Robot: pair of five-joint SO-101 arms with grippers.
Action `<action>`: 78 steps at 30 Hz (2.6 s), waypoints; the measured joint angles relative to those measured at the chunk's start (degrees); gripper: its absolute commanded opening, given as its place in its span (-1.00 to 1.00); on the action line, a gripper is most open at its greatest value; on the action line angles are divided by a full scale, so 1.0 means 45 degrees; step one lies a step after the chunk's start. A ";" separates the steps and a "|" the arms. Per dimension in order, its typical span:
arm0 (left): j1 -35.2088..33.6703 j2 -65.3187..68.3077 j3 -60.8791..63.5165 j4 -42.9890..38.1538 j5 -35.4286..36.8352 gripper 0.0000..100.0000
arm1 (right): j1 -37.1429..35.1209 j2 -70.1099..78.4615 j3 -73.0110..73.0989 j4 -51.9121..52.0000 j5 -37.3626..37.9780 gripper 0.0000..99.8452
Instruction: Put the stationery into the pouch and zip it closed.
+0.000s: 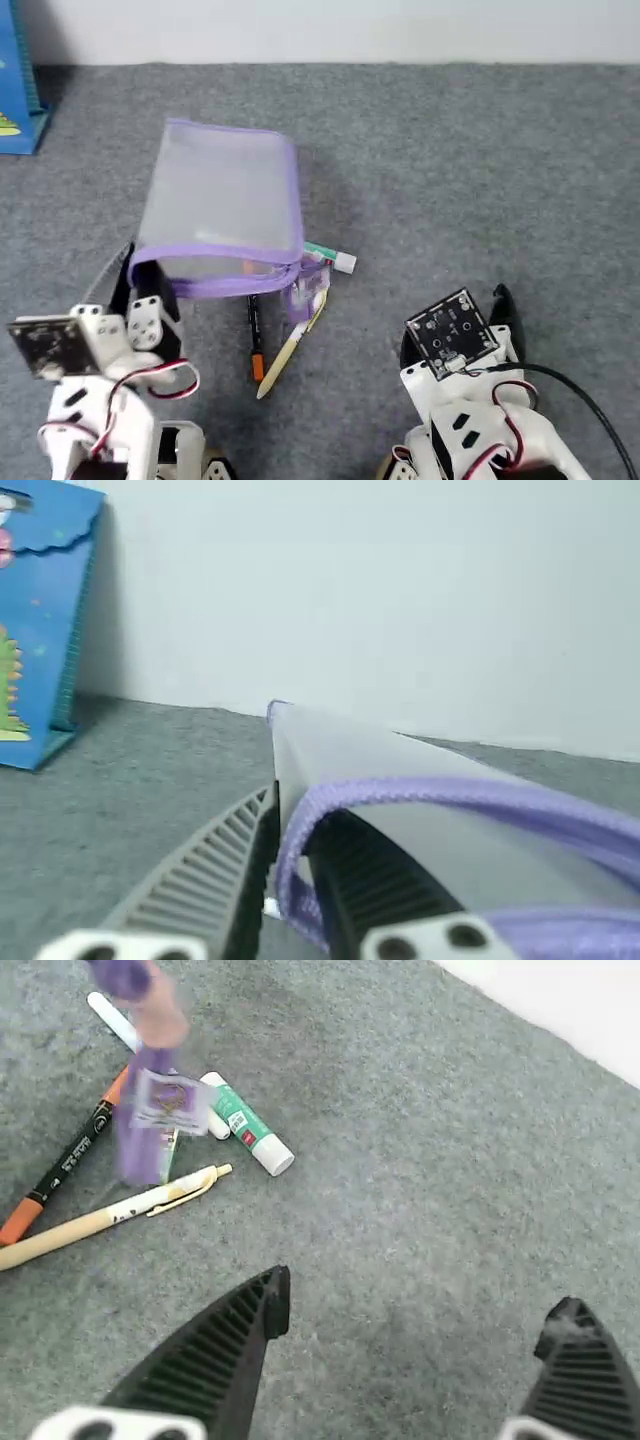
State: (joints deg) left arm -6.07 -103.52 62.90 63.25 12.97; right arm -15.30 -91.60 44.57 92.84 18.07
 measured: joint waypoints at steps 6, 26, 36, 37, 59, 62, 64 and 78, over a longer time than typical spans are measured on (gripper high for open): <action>-0.0762 0.0000 -0.0586 0.2755 -0.1387 -0.98 | 0.1094 0.0801 0.0000 -0.0723 -0.0821 -0.23; -0.1485 0.0977 -0.0918 0.4454 -0.2149 -0.98 | 0.0645 0.8830 0.0020 -0.4454 -0.2012 -0.23; -0.1915 0.6525 -0.6349 0.7170 -0.2149 -0.98 | 0.0059 1.0803 0.0020 -0.6115 -0.2012 -0.23; -0.1915 0.6701 -0.6935 0.7580 -0.2149 -0.98 | 0.0078 1.0940 0.0020 -0.6271 -0.2012 -0.23; -0.4083 0.6701 -0.5880 0.7189 -0.2149 -0.98 | -0.2247 1.8110 -0.3321 -0.8615 -0.1915 -0.23; -0.4200 0.6701 -0.5822 0.7189 -0.2149 -0.98 | -0.2794 1.9360 -0.4063 -0.8654 -0.1524 -0.23; -0.4200 0.6701 -0.5744 0.7189 -0.2149 -0.98 | -0.2989 2.0220 -0.4591 -0.8654 -0.1348 -0.23; -0.4278 0.6681 -0.5255 0.7072 -0.2149 -0.98 | -0.2891 2.5475 -0.8635 -0.8694 -0.0957 -0.45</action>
State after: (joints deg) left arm -25.32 -73.45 39.25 95.08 3.30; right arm -28.31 23.03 5.71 53.71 13.76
